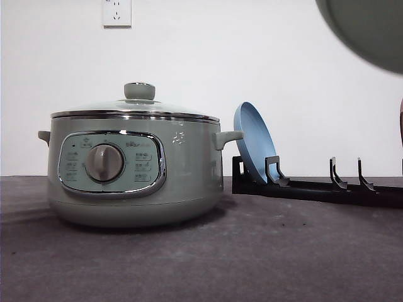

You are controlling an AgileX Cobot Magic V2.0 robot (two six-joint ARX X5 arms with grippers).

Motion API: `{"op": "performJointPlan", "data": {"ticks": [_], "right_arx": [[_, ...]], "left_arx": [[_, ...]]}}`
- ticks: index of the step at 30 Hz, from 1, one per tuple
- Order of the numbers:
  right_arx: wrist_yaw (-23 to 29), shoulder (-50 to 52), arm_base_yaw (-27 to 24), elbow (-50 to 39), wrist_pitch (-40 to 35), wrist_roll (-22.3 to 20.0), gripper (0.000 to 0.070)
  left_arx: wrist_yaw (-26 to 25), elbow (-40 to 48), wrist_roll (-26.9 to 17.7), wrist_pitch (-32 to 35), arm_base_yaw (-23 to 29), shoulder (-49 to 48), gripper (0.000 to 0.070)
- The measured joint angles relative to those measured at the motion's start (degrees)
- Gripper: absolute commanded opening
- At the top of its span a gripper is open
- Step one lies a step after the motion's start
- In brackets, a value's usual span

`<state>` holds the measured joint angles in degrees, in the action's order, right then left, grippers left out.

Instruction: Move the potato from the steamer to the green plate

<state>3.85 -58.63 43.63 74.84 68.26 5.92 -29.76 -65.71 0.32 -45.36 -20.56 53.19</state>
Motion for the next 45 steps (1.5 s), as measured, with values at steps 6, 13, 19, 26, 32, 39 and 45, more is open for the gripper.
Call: {"op": "performJointPlan", "data": {"ticks": [6, 13, 19, 26, 32, 39, 45], "right_arx": [[1.6, -0.6, 6.2, -12.0, -8.5, 4.7, 0.0], [6.3, -4.5, 13.1, -21.9, -11.8, 10.8, 0.0], [9.2, -10.6, 19.2, -24.8, -15.7, 12.4, 0.0], [12.7, -19.8, 22.7, -25.1, -20.3, 12.6, 0.0], [13.3, -27.0, 23.7, -25.1, -22.1, 12.6, 0.0], [13.9, -28.9, 24.7, -25.1, -22.8, 12.6, 0.0104], [12.7, -27.4, 24.7, -25.1, -22.2, 13.9, 0.0543]], "left_arx": [[0.0, 0.0, 0.0, 0.0, -0.1, 0.0, 0.07], [0.0, 0.0, 0.0, -0.2, -0.2, 0.0, 0.07], [0.0, 0.0, 0.0, -0.2, -0.2, 0.0, 0.07], [0.0, 0.0, 0.0, -0.3, -0.2, 0.0, 0.07], [0.0, 0.0, 0.0, -0.3, -0.2, 0.0, 0.07], [0.0, 0.0, 0.0, -0.3, -0.2, 0.0, 0.07], [0.0, 0.0, 0.0, -0.3, -0.2, 0.0, 0.07]]}}
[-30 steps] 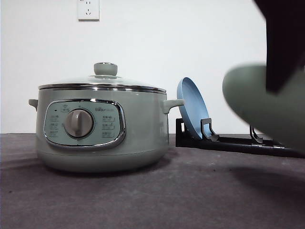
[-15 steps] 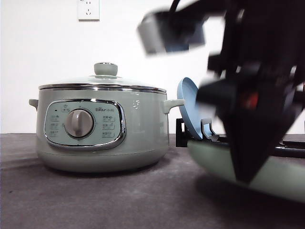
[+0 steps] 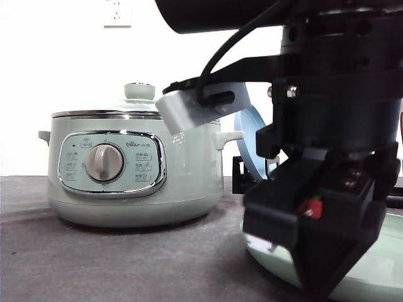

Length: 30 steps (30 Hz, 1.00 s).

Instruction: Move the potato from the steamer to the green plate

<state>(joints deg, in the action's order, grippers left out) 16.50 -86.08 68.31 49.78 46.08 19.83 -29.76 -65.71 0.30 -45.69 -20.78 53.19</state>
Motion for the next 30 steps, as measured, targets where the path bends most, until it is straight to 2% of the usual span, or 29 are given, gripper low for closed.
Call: {"op": "performJointPlan", "data": {"ticks": [2, 7, 12, 16, 21, 30], "right_arx": [[-0.3, 2.0, 0.0, 0.4, 0.5, 0.8, 0.0563], [-3.1, 9.9, -1.0, 3.5, 0.5, 1.9, 0.0563], [-4.6, 18.9, -5.4, 6.0, 0.4, 2.1, 0.0563], [-7.9, 26.5, -11.6, 6.6, 0.3, 1.5, 0.0563], [-12.4, 35.1, -21.7, 6.6, 0.4, -2.4, 0.0562], [-27.1, 44.5, -40.6, 6.6, 3.3, -10.0, 0.0562]], "left_arx": [[0.0, 0.0, 0.0, 0.0, 0.0, 0.0, 0.07], [0.0, 0.0, 0.0, 0.0, 0.0, 0.0, 0.07], [0.0, 0.0, 0.0, 0.0, 0.0, 0.0, 0.07], [0.0, 0.0, 0.0, 0.0, 0.0, 0.0, 0.07], [0.0, 0.0, 0.0, -0.1, 0.0, 0.0, 0.07], [0.0, 0.0, 0.0, -1.5, 0.0, 0.0, 0.07]]}}
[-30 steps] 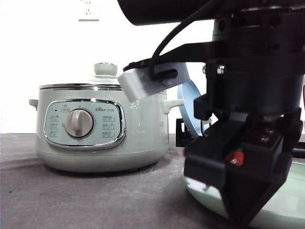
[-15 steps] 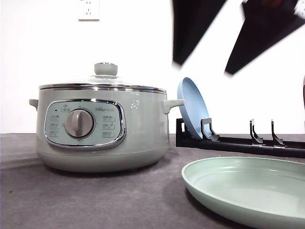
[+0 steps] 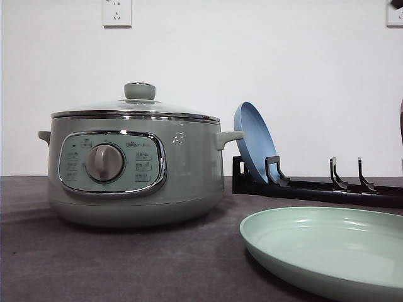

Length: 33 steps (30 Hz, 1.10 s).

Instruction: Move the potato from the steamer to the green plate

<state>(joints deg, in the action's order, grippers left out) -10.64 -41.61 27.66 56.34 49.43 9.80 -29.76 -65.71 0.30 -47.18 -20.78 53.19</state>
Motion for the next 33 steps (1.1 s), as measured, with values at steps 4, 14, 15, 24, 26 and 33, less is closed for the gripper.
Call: {"op": "performJointPlan", "data": {"ticks": [4, 14, 15, 24, 26, 33], "right_arx": [[-6.6, 1.2, -6.6, 0.0, 1.9, -2.6, 0.0562], [-11.7, 2.3, -11.1, 0.0, 2.3, -3.6, 0.0562], [-11.7, 2.3, -11.1, 0.0, 2.3, -3.6, 0.0562], [-11.7, 2.3, -11.1, 0.0, 1.8, -3.6, 0.0562], [-11.7, 2.3, -11.1, 0.0, 1.8, -3.6, 0.0562], [-11.8, 2.3, -11.1, 0.0, 1.7, -3.6, 0.0561]], "left_arx": [[0.0, 0.0, 0.0, 0.0, 0.0, 0.0, 0.07], [4.2, -0.1, -0.8, -0.5, 0.0, 0.1, 0.07], [5.3, -0.3, -0.9, -1.1, 0.0, 0.3, 0.07], [14.3, -12.9, -2.6, -9.0, 0.0, 12.3, 0.07], [15.0, -17.1, -2.9, -10.7, 0.0, 16.3, 0.07], [18.2, -32.5, -4.8, -17.0, -0.4, 32.1, 0.07]]}}
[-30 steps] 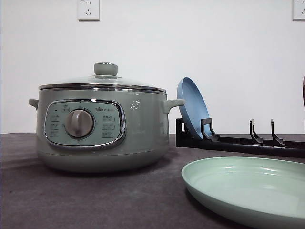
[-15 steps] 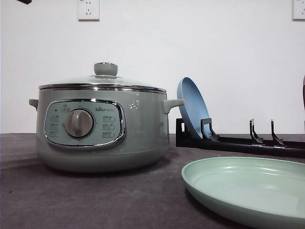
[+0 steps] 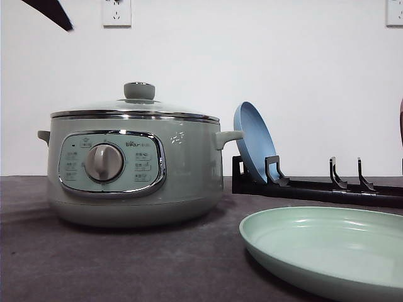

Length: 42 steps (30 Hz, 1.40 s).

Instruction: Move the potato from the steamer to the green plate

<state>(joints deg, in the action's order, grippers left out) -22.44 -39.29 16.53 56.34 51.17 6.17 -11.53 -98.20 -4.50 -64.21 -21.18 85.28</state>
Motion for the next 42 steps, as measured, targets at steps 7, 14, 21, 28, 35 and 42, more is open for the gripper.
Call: {"op": "performJointPlan", "data": {"ticks": [7, 14, 21, 28, 35, 42], "right_arx": [[0.0, 0.0, 0.0, 0.0, -0.4, 0.0, 0.0561], [0.0, 0.0, 0.0, 0.0, -0.5, 0.0, 0.0561], [0.0, 0.0, 0.0, 0.0, -0.5, 0.0, 0.0561], [0.0, 0.0, 0.0, 0.0, -0.5, 0.0, 0.0561], [0.0, 0.0, 0.0, 0.0, -0.5, 0.0, 0.0561], [0.0, 0.0, 0.0, 0.0, -0.5, 0.0, 0.0561]], "left_arx": [[1.1, -10.0, -1.3, 0.4, -1.5, 11.9, 0.07], [3.2, -11.4, -2.0, 1.6, -2.9, 18.0, 0.0697], [3.7, -11.4, -2.0, 1.5, -3.8, 21.0, 0.0659], [3.8, -11.4, -2.0, 1.4, -4.2, 21.7, 0.0497], [3.9, -11.4, -2.3, 0.1, -4.2, 21.7, 0.0435], [4.4, -11.4, -3.2, 0.1, -4.0, 21.7, 0.0057]]}}
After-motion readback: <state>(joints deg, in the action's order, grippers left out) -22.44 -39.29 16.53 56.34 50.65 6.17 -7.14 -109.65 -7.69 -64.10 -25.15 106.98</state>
